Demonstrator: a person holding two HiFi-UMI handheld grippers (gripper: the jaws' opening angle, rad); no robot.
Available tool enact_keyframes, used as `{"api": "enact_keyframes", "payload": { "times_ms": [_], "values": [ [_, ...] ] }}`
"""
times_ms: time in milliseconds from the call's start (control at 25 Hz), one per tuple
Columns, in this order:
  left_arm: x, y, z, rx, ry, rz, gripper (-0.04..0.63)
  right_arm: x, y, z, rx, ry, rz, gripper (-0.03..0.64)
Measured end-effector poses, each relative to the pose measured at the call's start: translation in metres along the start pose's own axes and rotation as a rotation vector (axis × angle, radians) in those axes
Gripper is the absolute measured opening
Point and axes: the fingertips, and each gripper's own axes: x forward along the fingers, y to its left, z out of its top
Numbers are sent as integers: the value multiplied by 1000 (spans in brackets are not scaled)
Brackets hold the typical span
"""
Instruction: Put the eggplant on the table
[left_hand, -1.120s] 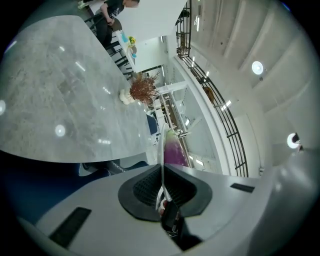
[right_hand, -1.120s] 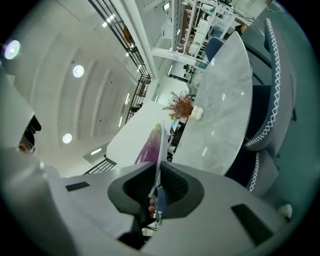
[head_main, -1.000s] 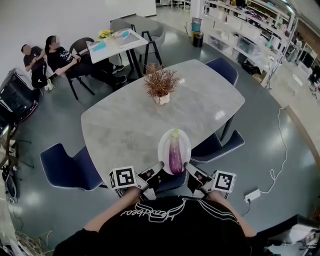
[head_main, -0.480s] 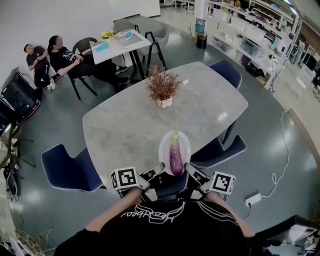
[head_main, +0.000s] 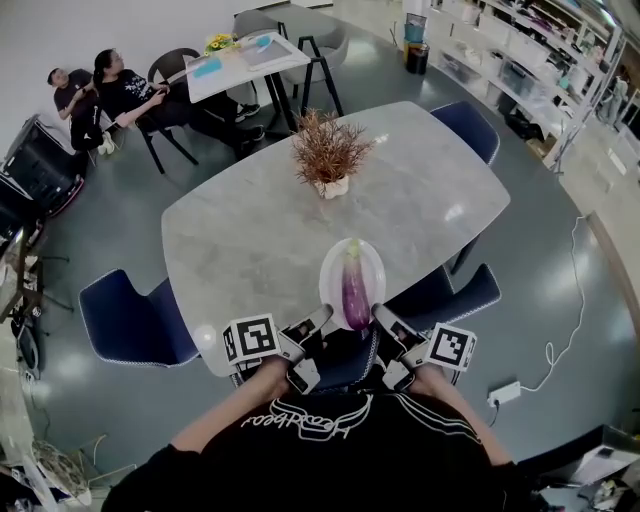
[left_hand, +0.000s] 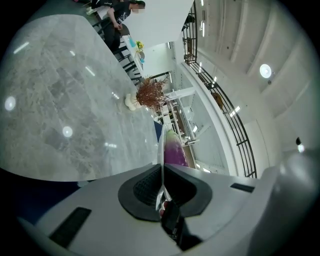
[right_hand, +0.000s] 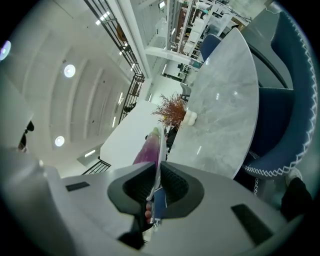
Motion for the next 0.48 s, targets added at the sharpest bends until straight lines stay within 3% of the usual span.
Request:
{"api": "enact_keyframes", "payload": {
  "times_ms": [480],
  "values": [
    [49,31,46,-48,-87,65,18,48,-49,48,-42,98,-60,38]
  ]
}}
